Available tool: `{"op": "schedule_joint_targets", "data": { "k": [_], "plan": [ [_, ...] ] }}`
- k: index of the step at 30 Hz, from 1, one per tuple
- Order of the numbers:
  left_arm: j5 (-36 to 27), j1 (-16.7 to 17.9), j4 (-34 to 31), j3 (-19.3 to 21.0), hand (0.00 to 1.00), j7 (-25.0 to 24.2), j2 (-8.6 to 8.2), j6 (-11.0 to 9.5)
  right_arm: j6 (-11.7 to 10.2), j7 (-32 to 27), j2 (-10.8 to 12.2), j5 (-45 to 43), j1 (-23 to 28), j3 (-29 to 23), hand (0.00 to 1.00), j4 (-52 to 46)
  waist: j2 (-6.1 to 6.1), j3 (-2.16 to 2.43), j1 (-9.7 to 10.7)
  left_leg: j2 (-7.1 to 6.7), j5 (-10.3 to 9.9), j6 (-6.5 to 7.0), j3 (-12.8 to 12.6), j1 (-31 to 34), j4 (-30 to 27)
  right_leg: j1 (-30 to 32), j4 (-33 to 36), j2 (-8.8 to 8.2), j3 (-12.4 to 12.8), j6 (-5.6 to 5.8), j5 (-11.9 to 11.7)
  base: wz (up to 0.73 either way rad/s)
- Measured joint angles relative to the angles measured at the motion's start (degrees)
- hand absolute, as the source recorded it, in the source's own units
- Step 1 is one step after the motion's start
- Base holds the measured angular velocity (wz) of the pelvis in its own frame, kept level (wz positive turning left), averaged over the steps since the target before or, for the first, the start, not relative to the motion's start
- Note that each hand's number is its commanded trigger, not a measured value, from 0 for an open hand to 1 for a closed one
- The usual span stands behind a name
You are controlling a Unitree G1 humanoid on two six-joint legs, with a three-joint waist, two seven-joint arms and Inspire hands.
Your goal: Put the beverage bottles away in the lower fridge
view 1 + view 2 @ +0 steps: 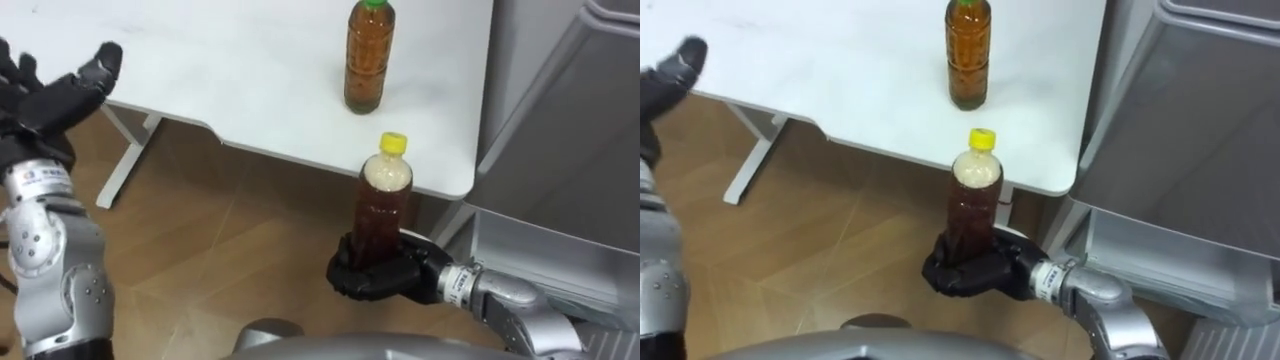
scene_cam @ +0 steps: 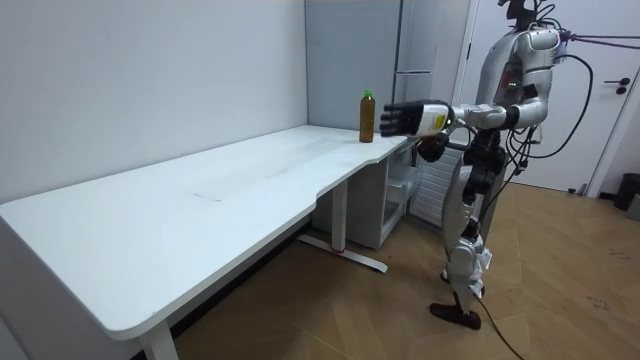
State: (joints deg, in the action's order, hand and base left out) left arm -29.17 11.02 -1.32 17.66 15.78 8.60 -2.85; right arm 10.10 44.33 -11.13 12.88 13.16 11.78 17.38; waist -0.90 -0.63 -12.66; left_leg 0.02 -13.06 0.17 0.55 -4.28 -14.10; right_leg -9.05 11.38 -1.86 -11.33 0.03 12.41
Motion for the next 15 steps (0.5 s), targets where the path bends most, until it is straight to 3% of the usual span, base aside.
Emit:
{"op": "schedule_joint_targets", "data": {
  "k": [4, 8, 15],
  "plan": [
    [-0.7, 1.0, 5.6, -1.8, 0.00, 1.2, 0.03, -0.1, 0.1, -0.6, -0.1, 0.0, 0.1, 0.0, 1.00, 0.1, 0.74, 0.31, 0.0, -0.15, 0.0, 0.01, 0.1, 0.0, 0.0, -0.1, -0.8, -0.06, -0.2, -0.11, -0.1, 0.00],
    [-0.7, 2.2, 18.0, -5.8, 0.00, 0.9, 0.37, 0.3, 0.1, -1.5, 0.1, 0.8, 0.0, -0.1, 1.00, 0.1, 1.13, 0.46, 1.1, -0.24, 0.0, 0.02, 0.0, -0.3, 0.3, -0.4, -1.4, -0.10, -0.2, -0.07, -0.1, 0.00],
    [0.0, 3.2, 32.3, -11.1, 0.00, -1.7, 0.37, 1.5, 0.1, -6.3, 0.0, 1.1, -0.6, -0.2, 1.00, 2.5, 1.70, 0.14, 3.1, -0.31, 0.0, 0.02, 0.0, -0.4, 0.5, -0.8, -1.8, -0.11, -0.2, -0.01, -0.1, -0.01]
  ]
}}
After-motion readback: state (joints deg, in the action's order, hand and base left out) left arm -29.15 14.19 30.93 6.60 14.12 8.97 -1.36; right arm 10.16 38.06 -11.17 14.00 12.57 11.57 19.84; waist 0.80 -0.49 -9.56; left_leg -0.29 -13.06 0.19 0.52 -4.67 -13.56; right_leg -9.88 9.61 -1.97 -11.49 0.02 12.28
